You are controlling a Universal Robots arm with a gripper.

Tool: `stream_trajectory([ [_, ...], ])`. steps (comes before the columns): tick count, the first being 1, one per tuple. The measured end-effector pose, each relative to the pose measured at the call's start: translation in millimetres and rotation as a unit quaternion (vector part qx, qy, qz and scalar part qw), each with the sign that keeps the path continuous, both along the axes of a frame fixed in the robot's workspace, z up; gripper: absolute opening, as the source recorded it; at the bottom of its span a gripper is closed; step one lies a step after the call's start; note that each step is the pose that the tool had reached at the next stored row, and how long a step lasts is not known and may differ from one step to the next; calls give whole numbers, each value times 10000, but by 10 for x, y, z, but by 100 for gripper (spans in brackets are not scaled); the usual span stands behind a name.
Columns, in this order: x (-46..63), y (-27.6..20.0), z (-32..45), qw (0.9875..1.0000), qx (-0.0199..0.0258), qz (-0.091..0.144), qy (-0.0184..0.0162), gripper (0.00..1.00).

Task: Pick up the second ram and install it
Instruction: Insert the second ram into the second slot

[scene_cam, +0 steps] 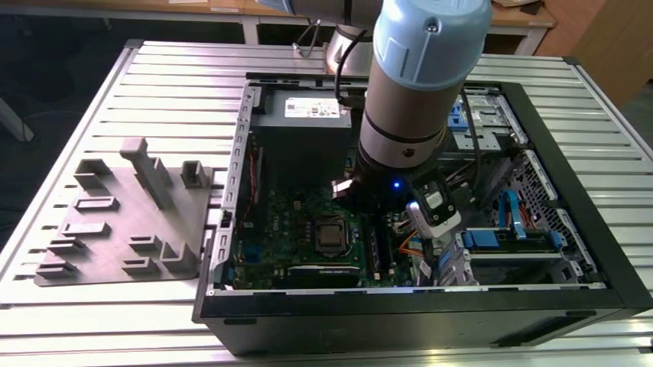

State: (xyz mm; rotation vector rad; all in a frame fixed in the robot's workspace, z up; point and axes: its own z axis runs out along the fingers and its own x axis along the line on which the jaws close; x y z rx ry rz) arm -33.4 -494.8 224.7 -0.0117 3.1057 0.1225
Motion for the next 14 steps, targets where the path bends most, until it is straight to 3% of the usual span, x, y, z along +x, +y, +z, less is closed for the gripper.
stream_trajectory([
  [14,0,0,-1,10000,-1,-6,0,9],
])
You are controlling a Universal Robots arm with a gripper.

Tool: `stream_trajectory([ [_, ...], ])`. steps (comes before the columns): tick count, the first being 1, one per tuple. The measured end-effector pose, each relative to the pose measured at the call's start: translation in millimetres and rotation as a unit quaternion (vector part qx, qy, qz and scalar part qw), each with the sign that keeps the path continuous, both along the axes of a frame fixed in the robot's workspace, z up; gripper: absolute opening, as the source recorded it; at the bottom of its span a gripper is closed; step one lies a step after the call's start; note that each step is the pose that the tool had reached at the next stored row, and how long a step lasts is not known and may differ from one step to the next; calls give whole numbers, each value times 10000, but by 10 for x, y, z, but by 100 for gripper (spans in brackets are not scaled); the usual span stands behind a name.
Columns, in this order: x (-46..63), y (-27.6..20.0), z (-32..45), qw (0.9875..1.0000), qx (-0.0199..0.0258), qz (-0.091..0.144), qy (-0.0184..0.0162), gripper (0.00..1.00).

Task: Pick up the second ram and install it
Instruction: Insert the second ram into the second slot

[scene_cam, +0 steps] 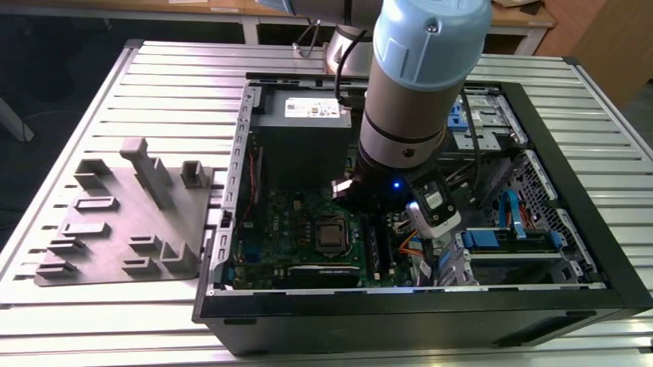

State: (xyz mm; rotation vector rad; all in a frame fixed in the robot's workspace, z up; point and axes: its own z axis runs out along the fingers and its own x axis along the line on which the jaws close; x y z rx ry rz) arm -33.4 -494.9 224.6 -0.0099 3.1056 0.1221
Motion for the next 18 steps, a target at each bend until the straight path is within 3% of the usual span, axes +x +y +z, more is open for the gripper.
stream_trajectory([
  [18,4,0,-13,9998,0,-192,0,9],
])
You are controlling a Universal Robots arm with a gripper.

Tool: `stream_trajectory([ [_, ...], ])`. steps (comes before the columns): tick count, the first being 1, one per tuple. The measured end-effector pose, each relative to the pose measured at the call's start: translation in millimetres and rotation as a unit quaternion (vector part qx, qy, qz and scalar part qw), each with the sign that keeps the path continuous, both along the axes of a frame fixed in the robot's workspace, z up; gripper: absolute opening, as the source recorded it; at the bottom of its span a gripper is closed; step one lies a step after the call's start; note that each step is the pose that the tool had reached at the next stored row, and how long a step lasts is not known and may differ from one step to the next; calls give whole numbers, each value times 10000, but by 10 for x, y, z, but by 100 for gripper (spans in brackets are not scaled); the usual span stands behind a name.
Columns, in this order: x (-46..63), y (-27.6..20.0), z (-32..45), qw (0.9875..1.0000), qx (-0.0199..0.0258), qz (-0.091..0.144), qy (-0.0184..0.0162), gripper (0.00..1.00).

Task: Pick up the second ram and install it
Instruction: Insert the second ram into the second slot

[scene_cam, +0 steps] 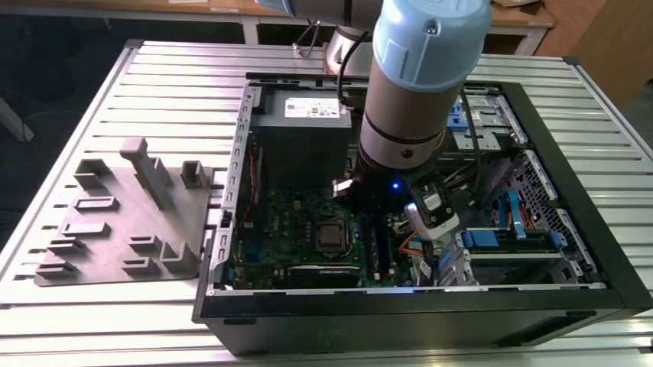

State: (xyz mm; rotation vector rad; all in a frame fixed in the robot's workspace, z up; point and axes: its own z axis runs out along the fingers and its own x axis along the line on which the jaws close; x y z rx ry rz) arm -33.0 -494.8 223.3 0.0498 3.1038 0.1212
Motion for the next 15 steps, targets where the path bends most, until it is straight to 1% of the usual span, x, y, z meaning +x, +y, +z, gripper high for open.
stream_trajectory([
  [5,0,0,-14,10000,0,-39,0,9],
  [12,0,0,-65,10000,0,-79,0,9],
  [15,0,0,-71,10000,1,-86,0,9],
])
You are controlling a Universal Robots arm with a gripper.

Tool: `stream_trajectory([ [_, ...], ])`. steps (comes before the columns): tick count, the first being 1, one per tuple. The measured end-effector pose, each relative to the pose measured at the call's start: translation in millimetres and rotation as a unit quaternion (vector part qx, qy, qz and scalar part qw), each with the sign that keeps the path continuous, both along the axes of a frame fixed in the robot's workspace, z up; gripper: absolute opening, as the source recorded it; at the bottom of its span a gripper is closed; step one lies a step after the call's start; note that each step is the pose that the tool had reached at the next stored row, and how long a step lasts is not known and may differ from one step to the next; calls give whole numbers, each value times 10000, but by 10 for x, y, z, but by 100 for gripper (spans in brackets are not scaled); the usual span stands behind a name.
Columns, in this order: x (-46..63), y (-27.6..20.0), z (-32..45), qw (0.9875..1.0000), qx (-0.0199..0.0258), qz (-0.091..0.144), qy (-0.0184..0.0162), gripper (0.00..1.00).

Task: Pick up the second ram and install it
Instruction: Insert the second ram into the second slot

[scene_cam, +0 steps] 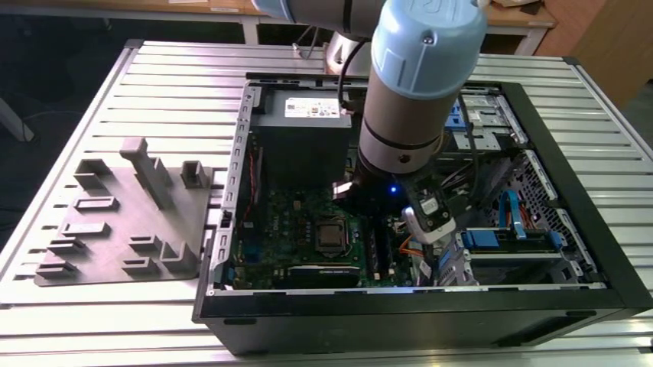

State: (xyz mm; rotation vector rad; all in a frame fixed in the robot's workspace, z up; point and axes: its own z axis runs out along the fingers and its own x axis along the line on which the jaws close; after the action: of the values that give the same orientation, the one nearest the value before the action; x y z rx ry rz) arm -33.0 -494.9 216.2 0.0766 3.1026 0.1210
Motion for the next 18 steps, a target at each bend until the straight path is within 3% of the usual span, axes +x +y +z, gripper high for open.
stream_trajectory([
  [15,0,0,-39,10000,8,-33,0,9],
  [18,0,1,-40,10000,9,-33,-1,22],
])
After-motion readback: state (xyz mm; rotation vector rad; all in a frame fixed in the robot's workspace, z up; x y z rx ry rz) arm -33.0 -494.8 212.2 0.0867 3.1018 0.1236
